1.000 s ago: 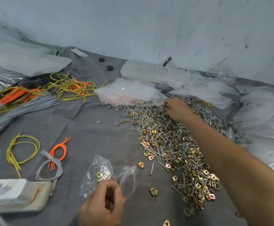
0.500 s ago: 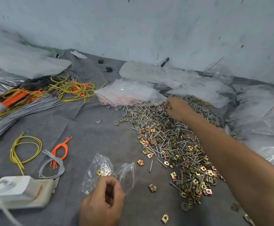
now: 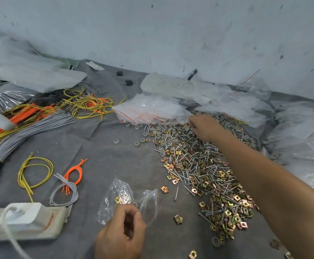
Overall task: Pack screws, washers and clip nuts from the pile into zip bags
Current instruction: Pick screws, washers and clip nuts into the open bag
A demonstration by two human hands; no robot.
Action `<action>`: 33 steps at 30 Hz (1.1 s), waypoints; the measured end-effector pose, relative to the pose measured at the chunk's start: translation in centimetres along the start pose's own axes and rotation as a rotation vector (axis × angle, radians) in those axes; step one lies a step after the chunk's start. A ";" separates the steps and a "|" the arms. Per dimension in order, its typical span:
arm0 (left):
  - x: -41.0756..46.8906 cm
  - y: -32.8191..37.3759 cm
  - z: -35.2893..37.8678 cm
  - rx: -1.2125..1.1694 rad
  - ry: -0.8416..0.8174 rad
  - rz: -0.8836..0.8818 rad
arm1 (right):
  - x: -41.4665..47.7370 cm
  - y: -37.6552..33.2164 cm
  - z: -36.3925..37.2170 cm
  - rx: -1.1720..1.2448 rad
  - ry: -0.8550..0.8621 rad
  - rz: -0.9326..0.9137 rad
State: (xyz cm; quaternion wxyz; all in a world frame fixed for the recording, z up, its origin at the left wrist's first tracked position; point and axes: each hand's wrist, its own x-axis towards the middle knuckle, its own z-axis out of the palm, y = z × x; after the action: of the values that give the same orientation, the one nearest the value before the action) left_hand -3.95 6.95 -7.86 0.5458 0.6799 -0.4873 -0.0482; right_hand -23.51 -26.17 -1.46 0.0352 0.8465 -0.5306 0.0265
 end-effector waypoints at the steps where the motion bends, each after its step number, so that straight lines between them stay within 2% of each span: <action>1: 0.0 0.0 0.0 0.001 0.006 0.005 | 0.0 0.0 0.0 -0.011 -0.003 -0.007; 9: 0.1 0.1 0.1 0.009 0.028 0.014 | 0.2 0.4 0.3 0.090 0.013 0.002; 27: 0.0 0.1 0.0 0.004 0.016 0.005 | 0.6 -1.0 0.8 0.087 -0.040 0.061; 33: 0.0 0.2 0.0 -0.015 0.022 0.014 | 0.2 -0.2 0.3 0.091 -0.003 0.085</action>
State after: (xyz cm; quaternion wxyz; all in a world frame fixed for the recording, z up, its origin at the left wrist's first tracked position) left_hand -4.06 6.95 -7.75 0.5567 0.6728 -0.4856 -0.0403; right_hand -23.26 -26.27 -1.76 -0.0050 0.8239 -0.5644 0.0507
